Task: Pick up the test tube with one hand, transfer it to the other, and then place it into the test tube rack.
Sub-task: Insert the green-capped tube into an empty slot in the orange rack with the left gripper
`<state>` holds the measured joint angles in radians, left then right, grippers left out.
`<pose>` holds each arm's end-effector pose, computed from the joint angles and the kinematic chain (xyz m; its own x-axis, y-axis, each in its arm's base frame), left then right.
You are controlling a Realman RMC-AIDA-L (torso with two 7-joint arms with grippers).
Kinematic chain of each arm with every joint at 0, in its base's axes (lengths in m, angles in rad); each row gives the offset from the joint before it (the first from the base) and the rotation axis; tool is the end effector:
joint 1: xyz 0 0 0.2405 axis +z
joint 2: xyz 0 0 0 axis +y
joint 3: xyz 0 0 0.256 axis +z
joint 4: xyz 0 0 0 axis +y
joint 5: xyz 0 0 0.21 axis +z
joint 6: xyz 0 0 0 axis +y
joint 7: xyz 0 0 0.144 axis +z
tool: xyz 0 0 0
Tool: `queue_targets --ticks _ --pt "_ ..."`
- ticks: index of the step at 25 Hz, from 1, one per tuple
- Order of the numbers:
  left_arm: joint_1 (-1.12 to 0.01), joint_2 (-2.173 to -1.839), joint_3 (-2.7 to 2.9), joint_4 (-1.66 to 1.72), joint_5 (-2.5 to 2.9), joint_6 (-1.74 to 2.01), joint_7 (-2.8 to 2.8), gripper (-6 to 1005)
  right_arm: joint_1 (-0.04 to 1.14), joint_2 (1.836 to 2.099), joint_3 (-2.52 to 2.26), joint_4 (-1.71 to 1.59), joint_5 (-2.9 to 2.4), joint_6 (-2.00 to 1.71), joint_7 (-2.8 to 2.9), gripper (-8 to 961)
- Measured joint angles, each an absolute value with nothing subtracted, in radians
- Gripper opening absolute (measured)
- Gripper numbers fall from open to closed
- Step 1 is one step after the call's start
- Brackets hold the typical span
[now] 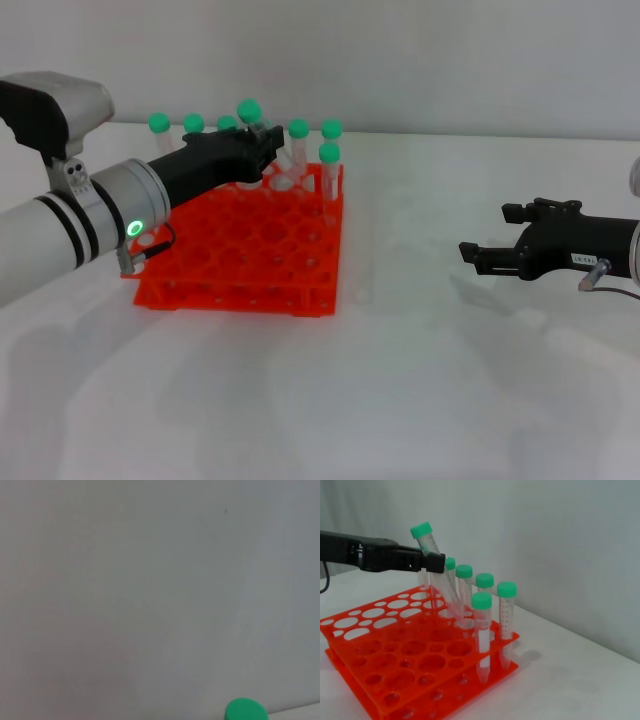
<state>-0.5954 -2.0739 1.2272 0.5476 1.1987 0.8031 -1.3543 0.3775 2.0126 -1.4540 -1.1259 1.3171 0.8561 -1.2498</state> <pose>-0.2327 0.4171 -0.0236 0.6300 0.3298 0.7031 0.7253 -0.5734 -0.3809 0.2157 0.3797 -0.0023 0.8689 -0.3363 -0.3632 -0.4843 -0.7292 -0.4835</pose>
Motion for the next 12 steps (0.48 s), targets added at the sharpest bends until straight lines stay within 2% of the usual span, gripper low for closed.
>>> queue_targets --ticks 12 --pt "-0.602 -2.074 1.229 0.527 1.202 0.783 -1.362 227 0.388 2.013 -1.452 -1.125 1.319 0.851 -1.248 852"
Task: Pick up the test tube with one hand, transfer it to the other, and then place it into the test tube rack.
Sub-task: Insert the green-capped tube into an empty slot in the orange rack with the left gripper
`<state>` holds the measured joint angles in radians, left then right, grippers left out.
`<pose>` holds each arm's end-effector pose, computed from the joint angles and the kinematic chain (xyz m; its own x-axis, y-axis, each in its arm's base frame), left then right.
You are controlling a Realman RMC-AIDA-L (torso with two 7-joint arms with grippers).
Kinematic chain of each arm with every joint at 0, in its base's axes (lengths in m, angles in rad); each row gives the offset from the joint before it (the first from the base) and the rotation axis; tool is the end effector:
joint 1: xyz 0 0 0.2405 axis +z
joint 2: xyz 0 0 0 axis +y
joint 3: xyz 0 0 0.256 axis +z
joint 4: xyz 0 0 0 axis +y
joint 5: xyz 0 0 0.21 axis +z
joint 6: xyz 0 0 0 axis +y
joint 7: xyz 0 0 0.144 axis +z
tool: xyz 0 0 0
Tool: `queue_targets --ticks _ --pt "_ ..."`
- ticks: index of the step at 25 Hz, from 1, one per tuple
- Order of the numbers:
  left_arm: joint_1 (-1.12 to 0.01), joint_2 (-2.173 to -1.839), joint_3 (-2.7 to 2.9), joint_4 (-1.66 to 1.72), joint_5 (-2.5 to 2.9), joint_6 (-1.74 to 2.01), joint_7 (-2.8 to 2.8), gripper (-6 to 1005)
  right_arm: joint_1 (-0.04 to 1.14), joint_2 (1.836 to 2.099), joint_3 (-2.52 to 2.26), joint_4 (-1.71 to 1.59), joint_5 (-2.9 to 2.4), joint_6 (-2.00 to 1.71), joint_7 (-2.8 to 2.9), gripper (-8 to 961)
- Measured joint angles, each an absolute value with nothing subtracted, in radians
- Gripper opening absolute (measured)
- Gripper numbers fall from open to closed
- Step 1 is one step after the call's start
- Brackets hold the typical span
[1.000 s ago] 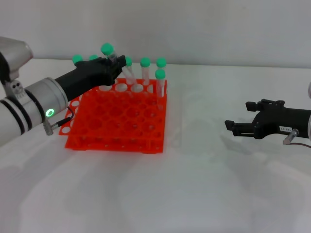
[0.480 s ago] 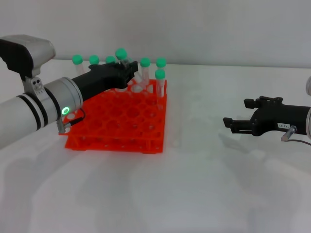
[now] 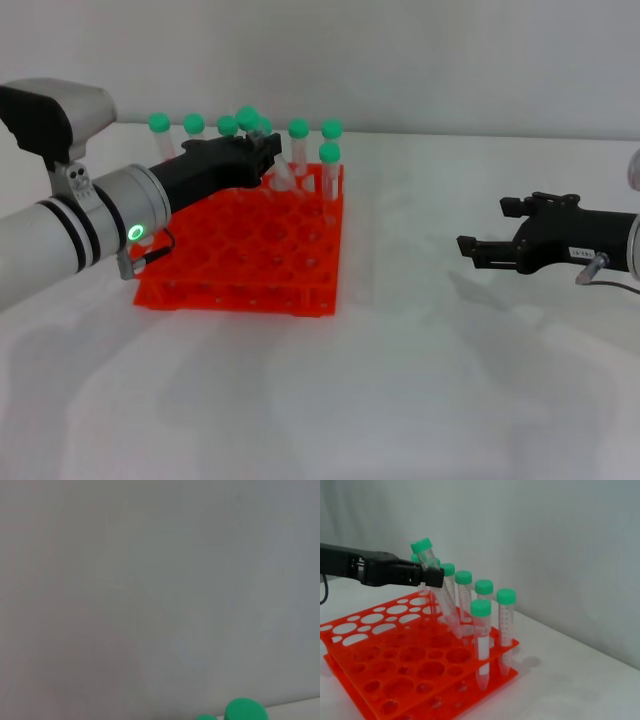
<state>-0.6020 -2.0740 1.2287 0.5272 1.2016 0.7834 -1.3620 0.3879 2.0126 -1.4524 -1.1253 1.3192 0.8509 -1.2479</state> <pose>-0.2372 0.4172 -0.0269 0.6244 0.3525 0.6970 0.7391 -0.5552 -0.3814 0.2120 0.3827 -0.0015 0.8698 -0.3284 -0.3681 -0.4812 -0.7294 -0.4863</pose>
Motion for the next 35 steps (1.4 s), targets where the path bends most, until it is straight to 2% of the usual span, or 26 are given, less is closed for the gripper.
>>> queue_targets --ticks 7,16,35 --pt "-0.607 -2.074 1.238 0.524 1.202 0.762 -1.362 230 0.405 2.013 -1.453 -1.104 1.321 0.849 -1.248 851" --pt "-0.667 -2.073 1.239 0.462 1.225 0.745 -1.357 233 0.406 2.014 -1.454 -1.100 1.321 0.848 -1.247 850" --pt "-0.680 -2.077 1.248 0.423 1.227 0.711 -1.329 241 0.440 2.015 -1.450 -1.050 1.321 0.841 -1.252 851"
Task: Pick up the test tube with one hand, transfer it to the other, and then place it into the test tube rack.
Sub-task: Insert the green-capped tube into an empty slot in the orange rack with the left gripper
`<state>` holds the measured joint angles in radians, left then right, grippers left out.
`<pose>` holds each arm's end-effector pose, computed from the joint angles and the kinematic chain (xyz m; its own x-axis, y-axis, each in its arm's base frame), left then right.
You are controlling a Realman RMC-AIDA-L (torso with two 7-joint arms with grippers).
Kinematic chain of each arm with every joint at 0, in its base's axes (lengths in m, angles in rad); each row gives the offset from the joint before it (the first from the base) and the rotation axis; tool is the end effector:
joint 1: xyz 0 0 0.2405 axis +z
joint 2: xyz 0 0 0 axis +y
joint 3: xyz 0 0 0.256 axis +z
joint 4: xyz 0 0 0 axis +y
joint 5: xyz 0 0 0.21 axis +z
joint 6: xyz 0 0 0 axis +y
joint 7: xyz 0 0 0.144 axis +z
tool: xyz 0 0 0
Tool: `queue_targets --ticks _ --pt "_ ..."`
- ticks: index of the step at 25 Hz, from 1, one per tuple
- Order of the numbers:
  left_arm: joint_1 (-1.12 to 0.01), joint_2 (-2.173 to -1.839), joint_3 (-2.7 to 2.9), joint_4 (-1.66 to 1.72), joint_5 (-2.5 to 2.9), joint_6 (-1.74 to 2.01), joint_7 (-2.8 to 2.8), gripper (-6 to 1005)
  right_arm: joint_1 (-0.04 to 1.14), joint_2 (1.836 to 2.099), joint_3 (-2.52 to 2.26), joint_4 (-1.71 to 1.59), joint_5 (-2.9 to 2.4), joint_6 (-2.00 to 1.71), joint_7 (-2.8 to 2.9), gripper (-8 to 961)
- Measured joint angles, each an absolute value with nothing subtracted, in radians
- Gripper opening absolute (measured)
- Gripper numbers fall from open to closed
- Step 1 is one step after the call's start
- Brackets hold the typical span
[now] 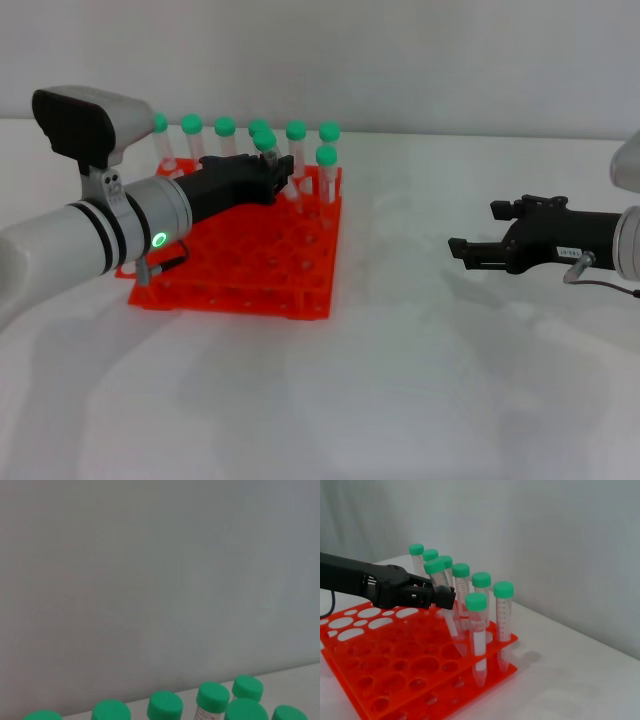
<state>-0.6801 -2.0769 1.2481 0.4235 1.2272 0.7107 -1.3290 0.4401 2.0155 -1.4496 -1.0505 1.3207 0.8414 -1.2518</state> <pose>-0.2375 0.4234 -0.0473 0.6758 0.3959 0.6217 0.7153 -0.5556 -0.4238 0.2118 0.3904 -0.0107 0.8657 -0.3493 -0.3584 -0.4909 -0.7325 -0.4717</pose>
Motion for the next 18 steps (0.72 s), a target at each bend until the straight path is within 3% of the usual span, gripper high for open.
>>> queue_targets --ticks 16,18 --pt "-0.710 -2.075 1.278 0.408 1.226 0.707 -1.302 248 0.443 2.016 -1.449 -1.042 1.321 0.830 -1.250 852" --pt "-0.706 -2.075 1.279 0.414 1.225 0.709 -1.299 481 0.444 2.016 -1.449 -1.038 1.321 0.828 -1.251 851"
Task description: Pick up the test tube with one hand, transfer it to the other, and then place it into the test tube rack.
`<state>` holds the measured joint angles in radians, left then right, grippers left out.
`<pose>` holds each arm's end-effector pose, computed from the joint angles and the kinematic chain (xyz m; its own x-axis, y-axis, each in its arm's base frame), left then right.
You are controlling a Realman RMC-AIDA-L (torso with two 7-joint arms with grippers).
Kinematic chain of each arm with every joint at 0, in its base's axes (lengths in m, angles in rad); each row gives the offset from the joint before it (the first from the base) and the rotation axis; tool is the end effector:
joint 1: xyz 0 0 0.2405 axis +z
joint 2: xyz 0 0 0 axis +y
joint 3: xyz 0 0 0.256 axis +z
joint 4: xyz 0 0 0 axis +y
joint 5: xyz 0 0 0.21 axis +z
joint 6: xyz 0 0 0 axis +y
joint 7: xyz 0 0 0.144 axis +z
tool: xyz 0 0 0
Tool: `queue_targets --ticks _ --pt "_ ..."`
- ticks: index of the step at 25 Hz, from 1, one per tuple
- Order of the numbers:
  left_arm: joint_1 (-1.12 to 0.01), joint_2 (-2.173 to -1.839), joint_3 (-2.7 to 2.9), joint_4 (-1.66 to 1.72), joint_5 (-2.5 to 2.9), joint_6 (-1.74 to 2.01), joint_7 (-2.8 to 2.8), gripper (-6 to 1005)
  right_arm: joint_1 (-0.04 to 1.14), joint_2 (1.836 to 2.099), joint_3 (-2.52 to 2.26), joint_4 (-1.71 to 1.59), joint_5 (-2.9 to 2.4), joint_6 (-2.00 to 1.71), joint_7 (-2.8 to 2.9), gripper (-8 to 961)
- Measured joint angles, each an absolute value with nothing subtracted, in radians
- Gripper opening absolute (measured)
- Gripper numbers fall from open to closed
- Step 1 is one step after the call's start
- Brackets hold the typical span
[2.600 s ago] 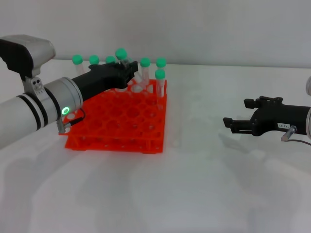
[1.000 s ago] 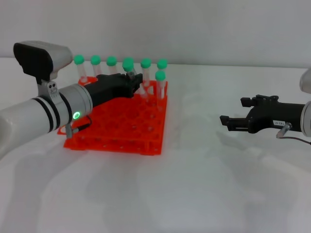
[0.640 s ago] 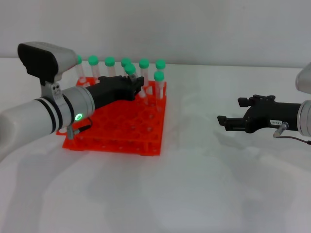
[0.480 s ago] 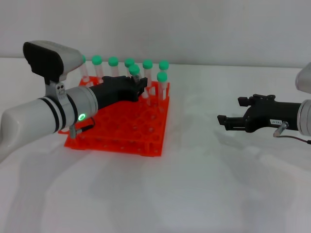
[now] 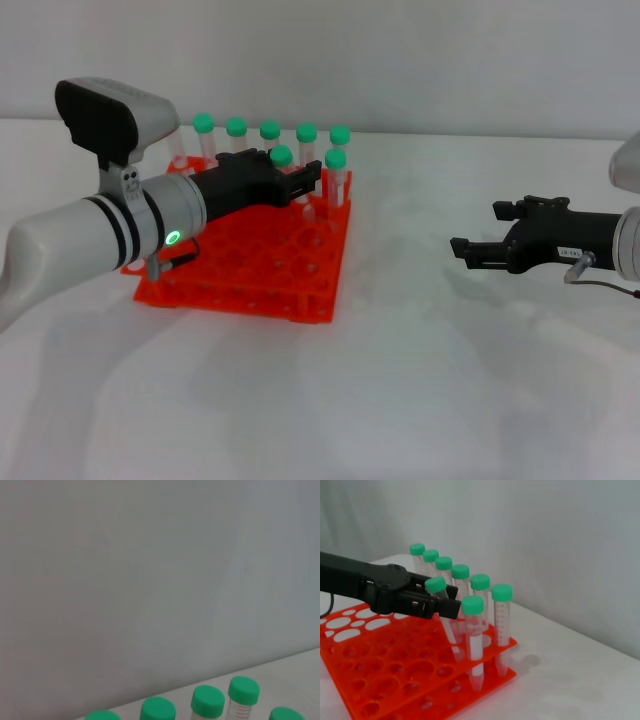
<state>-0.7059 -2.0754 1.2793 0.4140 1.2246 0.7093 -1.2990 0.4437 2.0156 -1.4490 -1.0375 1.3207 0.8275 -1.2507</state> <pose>-0.2280 0.4259 -0.0527 0.7192 0.3711 0.5874 0.6688 -0.5989 -0.4406 0.2143 0.3920 -0.0111 0.8621 -0.3566 -0.3601 -0.4988 -0.7228 -0.4784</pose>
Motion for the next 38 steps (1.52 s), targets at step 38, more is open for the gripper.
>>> queue_targets --ticks 38 --pt "-0.146 -2.080 1.176 0.283 0.493 1.509 -0.461 793 0.292 2.011 -0.840 -0.117 2.215 1.512 -2.558 842"
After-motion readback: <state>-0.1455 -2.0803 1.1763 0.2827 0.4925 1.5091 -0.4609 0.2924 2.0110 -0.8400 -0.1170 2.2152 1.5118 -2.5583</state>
